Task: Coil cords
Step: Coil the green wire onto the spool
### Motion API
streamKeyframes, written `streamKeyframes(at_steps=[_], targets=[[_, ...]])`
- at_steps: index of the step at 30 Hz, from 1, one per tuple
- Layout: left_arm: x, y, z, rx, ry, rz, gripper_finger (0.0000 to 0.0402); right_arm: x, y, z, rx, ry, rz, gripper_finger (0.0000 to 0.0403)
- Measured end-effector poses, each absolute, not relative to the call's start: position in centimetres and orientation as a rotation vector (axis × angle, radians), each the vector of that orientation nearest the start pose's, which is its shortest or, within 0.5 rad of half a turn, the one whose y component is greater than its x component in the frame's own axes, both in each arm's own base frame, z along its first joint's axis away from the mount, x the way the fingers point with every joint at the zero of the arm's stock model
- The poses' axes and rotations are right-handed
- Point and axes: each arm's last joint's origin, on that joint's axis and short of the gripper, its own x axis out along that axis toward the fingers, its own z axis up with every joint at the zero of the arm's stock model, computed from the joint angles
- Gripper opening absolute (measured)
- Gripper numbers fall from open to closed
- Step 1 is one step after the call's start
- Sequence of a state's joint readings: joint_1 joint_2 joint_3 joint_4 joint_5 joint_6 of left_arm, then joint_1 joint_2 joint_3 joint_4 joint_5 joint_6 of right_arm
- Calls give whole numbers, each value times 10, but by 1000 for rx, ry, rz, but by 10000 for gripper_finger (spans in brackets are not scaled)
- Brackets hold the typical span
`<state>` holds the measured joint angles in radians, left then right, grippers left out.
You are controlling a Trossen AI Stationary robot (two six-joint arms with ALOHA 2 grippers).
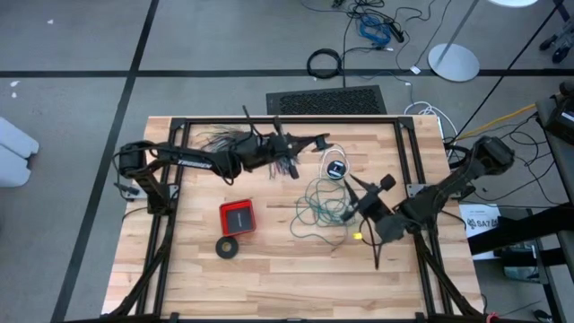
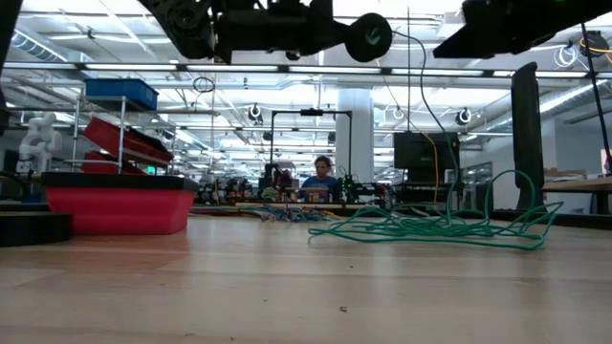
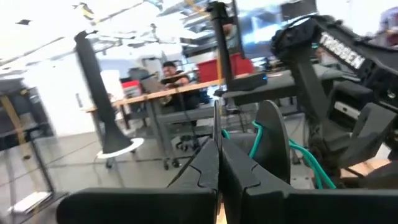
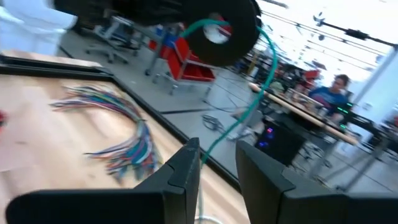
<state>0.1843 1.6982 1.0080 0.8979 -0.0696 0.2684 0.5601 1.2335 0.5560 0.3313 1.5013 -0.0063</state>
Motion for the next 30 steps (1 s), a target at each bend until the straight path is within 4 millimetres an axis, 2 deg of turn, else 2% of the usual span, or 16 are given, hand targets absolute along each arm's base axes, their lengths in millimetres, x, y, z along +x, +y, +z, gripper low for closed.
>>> streamKeyframes(at_steps=[5, 11, 24, 30], targets=[[379, 51, 261, 265, -166, 352, 0, 214, 82, 222, -286, 188, -992, 91], [389, 40, 244, 293, -205, 411, 0, 216, 76, 223, -246, 171, -1021, 91], [388, 39, 248, 283, -253, 420, 0, 214, 71, 220, -232, 146, -1112, 91], [388, 30, 249, 250, -283, 386, 0, 214, 66, 216, -191, 126, -1129, 90]])
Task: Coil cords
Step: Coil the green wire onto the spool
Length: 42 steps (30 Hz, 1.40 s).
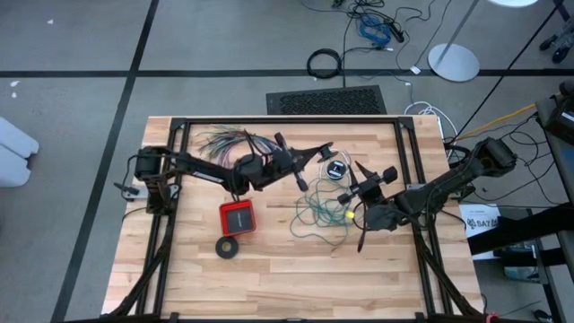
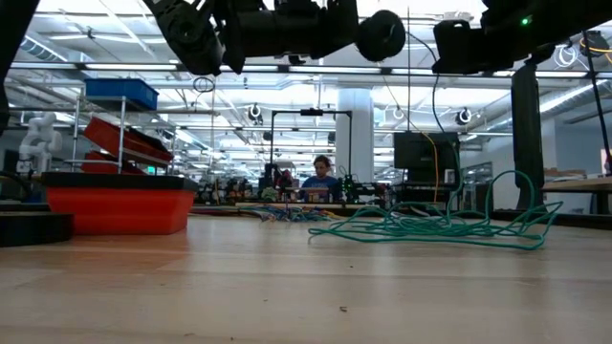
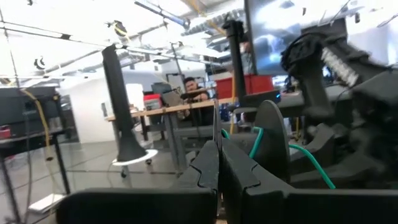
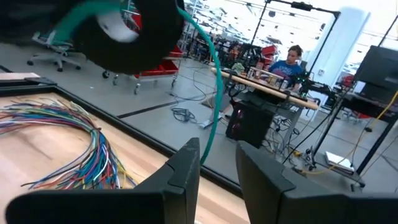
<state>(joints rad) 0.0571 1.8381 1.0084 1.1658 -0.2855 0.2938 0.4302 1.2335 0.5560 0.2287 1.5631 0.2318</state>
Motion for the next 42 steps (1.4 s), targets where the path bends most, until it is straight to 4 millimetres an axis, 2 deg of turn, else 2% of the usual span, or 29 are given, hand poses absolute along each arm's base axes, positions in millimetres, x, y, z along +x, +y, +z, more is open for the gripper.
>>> streamKeyframes(at_steps=[4, 11, 14, 28, 38, 42], targets=[[389, 25, 251, 247, -298, 369, 0, 213, 66, 213, -166, 116, -1117, 77], [388, 22, 253, 246, -321, 349, 0, 212, 66, 208, -112, 123, -1060, 18], [388, 21, 253, 247, -324, 339, 0, 213, 66, 208, -100, 128, -1041, 6], [386, 18, 257, 236, -380, 320, 0, 222, 68, 192, -39, 150, -997, 42], [387, 18, 257, 211, -384, 308, 0, 224, 67, 188, -40, 153, -1005, 4], [387, 18, 257, 213, -384, 309, 0, 224, 67, 188, -45, 150, -1011, 1]])
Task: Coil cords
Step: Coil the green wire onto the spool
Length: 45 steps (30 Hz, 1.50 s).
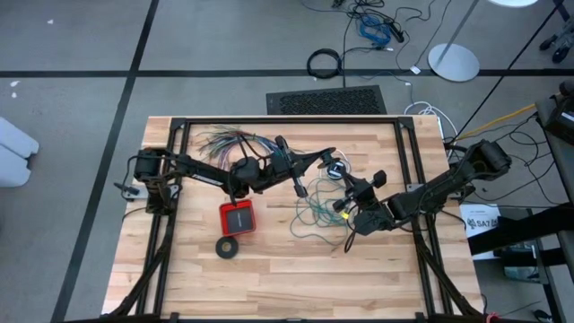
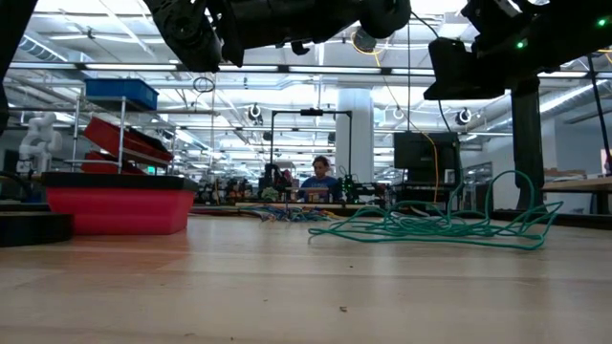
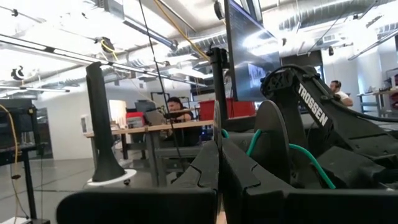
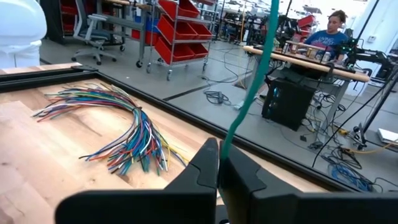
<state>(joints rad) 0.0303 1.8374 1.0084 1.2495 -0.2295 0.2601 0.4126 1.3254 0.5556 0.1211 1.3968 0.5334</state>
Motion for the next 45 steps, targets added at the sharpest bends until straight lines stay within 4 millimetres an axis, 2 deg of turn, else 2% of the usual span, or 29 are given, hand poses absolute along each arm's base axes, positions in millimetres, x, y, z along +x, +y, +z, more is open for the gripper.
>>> streamKeyframes(at_steps=[14, 24, 29, 36, 45], targets=[[387, 19, 256, 298, -362, 325, 0, 226, 65, 189, -37, 163, -994, 0], [389, 18, 252, 262, -333, 271, 0, 254, 48, 192, -20, 160, -914, 0], [391, 18, 245, 272, -271, 254, 0, 258, 43, 197, -25, 145, -883, 0], [391, 18, 245, 323, -263, 261, 0, 249, 50, 193, -60, 218, -850, 9], [392, 18, 243, 331, -240, 258, 0, 220, 75, 199, -53, 240, -801, 85]])
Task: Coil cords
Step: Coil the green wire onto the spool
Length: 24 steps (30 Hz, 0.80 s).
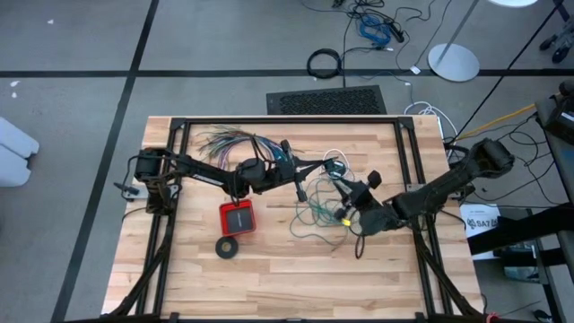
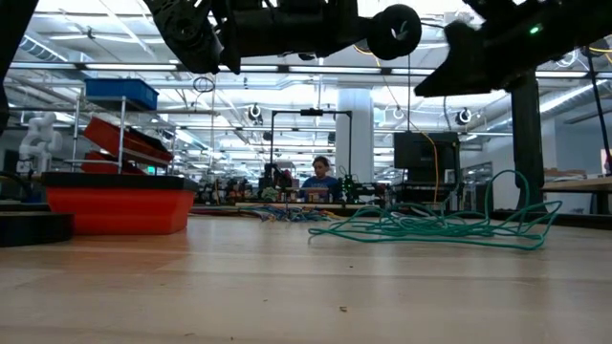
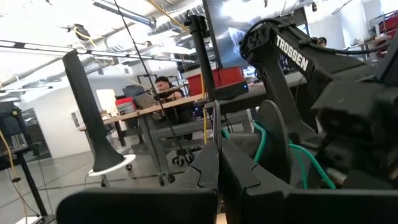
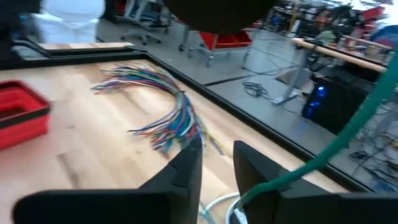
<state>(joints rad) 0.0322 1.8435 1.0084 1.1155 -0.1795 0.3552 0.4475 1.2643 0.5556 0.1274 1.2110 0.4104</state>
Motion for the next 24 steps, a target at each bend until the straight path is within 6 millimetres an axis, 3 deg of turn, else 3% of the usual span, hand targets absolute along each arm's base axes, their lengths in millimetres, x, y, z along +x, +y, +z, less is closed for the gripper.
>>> streamKeyframes(at_steps=[11, 24], targets=[[392, 21, 243, 275, -265, 164, 0, 183, 94, 199, -48, 284, -703, 98], [388, 59, 241, 166, -262, -88, 0, 170, 113, 199, -91, 292, -591, 98]])
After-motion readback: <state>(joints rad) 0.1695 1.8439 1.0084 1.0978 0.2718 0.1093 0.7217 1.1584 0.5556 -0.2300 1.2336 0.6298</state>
